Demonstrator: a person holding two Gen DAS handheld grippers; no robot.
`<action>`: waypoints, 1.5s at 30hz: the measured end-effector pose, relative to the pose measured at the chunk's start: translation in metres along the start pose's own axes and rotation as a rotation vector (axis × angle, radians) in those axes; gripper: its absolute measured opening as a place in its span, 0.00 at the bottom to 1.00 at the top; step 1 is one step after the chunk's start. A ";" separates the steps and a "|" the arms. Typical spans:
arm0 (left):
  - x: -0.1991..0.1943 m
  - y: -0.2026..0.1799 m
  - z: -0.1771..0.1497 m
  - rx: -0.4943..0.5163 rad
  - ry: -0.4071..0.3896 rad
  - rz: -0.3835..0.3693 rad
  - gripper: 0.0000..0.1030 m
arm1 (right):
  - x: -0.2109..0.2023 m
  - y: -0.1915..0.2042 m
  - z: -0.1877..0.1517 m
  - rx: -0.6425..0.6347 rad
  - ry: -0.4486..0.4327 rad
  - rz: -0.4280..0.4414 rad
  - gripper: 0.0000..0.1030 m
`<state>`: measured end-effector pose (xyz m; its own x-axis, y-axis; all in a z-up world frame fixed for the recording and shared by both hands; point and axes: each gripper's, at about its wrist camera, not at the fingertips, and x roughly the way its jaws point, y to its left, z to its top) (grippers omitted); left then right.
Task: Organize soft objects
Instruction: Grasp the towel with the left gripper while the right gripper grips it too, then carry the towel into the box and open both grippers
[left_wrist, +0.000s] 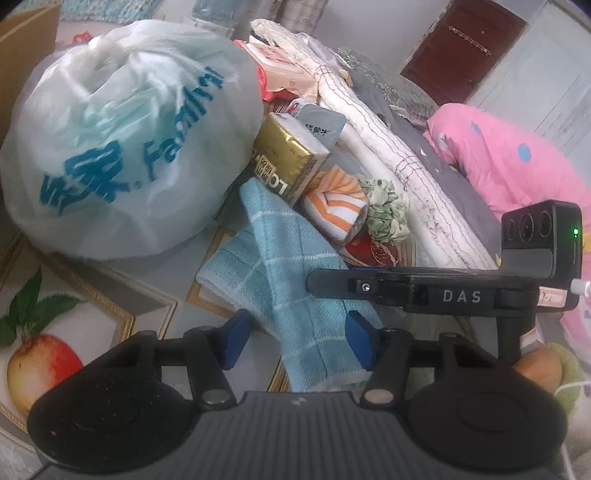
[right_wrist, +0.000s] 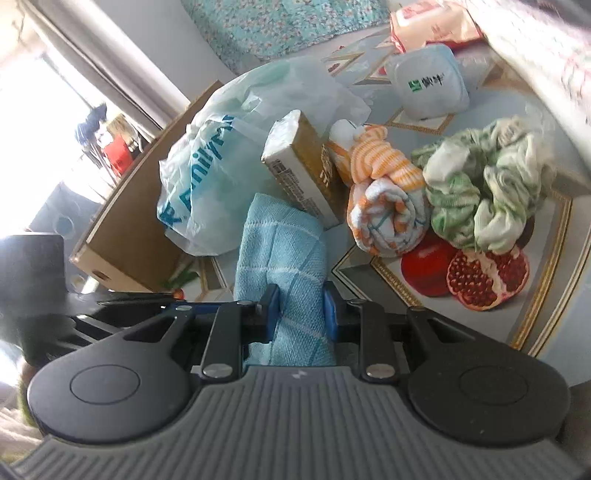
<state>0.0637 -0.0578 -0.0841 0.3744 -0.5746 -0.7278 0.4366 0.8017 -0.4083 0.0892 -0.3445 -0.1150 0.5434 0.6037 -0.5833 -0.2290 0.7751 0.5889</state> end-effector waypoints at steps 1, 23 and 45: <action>0.001 -0.001 0.001 0.004 -0.004 0.007 0.53 | 0.001 -0.002 0.000 0.013 0.001 0.016 0.23; -0.111 -0.011 0.033 0.123 -0.261 0.027 0.36 | -0.035 0.081 0.051 -0.077 -0.142 0.185 0.17; -0.187 0.174 0.141 -0.062 -0.174 0.431 0.36 | 0.218 0.214 0.169 0.005 0.015 0.306 0.27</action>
<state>0.1846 0.1658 0.0587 0.6451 -0.2018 -0.7370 0.1631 0.9786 -0.1252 0.2949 -0.0788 -0.0220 0.4382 0.8117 -0.3862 -0.3760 0.5558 0.7415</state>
